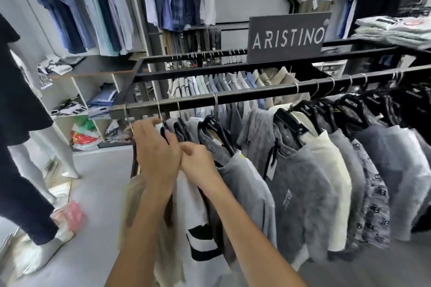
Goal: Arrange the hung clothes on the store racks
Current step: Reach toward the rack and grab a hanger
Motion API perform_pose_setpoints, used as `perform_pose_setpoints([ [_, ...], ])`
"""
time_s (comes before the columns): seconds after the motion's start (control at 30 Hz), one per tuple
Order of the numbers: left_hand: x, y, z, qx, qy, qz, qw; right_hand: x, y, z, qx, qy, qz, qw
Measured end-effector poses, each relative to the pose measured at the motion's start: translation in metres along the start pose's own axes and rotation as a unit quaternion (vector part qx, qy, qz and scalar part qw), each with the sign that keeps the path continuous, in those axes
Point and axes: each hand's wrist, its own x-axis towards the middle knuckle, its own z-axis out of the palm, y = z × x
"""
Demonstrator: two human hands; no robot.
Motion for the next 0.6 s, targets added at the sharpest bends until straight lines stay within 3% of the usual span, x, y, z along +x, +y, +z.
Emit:
perform_pose_setpoints([
  [0.27, -0.082, 0.134, 0.076, -0.098, -0.093, 0.029, 0.990, -0.055, 0.046, -0.166, -0.001, 0.090, -0.011, 0.996],
  [0.43, -0.127, 0.212, 0.134, -0.154, -0.199, 0.021, 0.968, -0.076, 0.087, -0.254, -0.008, 0.158, 0.017, 0.987],
  [0.6, -0.129, 0.263, 0.189, -0.175, -0.366, -0.095, 0.909, -0.092, 0.105, -0.310, -0.054, 0.253, -0.021, 0.966],
])
